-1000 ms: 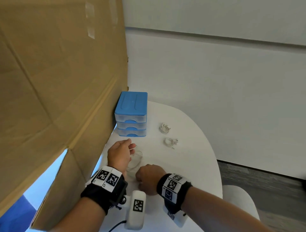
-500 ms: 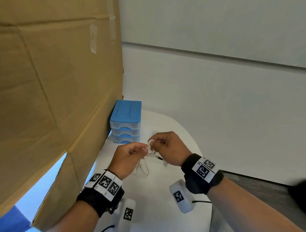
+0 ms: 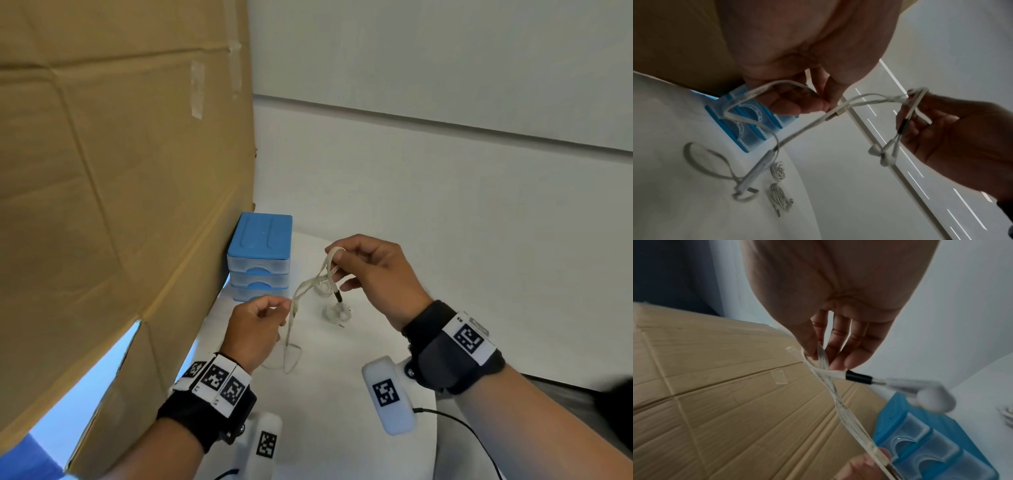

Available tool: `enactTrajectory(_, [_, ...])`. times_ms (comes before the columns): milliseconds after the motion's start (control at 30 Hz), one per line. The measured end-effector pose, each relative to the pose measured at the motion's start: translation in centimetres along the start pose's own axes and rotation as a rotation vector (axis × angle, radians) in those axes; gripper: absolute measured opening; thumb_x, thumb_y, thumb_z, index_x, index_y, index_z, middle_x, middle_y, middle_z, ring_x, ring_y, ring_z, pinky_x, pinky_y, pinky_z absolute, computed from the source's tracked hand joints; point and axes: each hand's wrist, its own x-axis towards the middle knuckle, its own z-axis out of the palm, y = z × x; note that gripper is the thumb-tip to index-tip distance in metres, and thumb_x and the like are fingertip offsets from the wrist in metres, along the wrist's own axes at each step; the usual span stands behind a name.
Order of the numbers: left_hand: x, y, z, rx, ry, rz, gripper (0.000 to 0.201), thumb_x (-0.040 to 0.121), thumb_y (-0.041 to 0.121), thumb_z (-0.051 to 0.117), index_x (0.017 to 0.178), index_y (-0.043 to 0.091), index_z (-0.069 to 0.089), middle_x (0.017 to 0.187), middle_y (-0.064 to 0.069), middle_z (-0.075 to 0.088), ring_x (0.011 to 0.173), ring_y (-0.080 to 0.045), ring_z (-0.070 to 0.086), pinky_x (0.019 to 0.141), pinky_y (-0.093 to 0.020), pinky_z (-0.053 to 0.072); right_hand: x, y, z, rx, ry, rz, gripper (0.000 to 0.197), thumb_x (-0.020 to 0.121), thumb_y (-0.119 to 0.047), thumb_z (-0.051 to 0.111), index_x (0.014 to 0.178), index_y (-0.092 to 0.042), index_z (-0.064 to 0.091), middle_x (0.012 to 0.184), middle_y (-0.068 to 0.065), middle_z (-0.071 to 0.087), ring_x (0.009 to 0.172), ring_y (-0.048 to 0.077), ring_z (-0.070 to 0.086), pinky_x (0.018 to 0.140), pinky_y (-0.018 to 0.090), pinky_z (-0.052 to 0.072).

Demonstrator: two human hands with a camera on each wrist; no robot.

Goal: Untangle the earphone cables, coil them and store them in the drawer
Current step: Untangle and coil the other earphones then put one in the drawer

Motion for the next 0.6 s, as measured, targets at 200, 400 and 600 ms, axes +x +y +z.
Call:
enactTrajectory(200, [-0.3,0.2,0.0,0.046,0.010,0.066,0.024,0.089,0.011,0.064,0.083,0.033,0.071,0.091,0.006,0.072,0.083,-0.010,0.064,0.080,-0.024,0.050,-0.2,-0.9,0.6,-0.081,-0.011,-0.065,0.012,0.093,-0.010,0.064,0.092,-0.002,0.072,0.065,0.009,0.063,0.043,0.007,0.046,0.045,0.017,0.038])
enactTrajectory(400, [-1.6,4.6,0.5,-0.212,-0.083,0.196,0.025,0.097,0.016,0.049,0.097,0.018,0.074,0.092,0.000,0.076,0.092,-0.013,0.070,0.088,-0.026,0.049,0.4,0.2,1.5,-0.146,0.039,-0.042,0.013,0.089,-0.017,0.070,0.078,-0.011,0.072,0.043,-0.007,0.042,0.047,0.015,0.036,0.051,0.022,0.036])
enactTrajectory(600, [-2.7,5.7,1.0,-0.101,-0.274,0.175,0.013,0.090,0.020,0.064,0.090,0.012,0.074,0.067,0.000,0.065,0.073,-0.016,0.060,0.081,-0.034,0.050,0.5,0.0,1.1,-0.109,0.004,0.027,0.018,0.090,-0.021,0.070,0.082,-0.005,0.069,0.051,0.012,0.041,0.043,0.020,0.030,0.046,0.024,0.031])
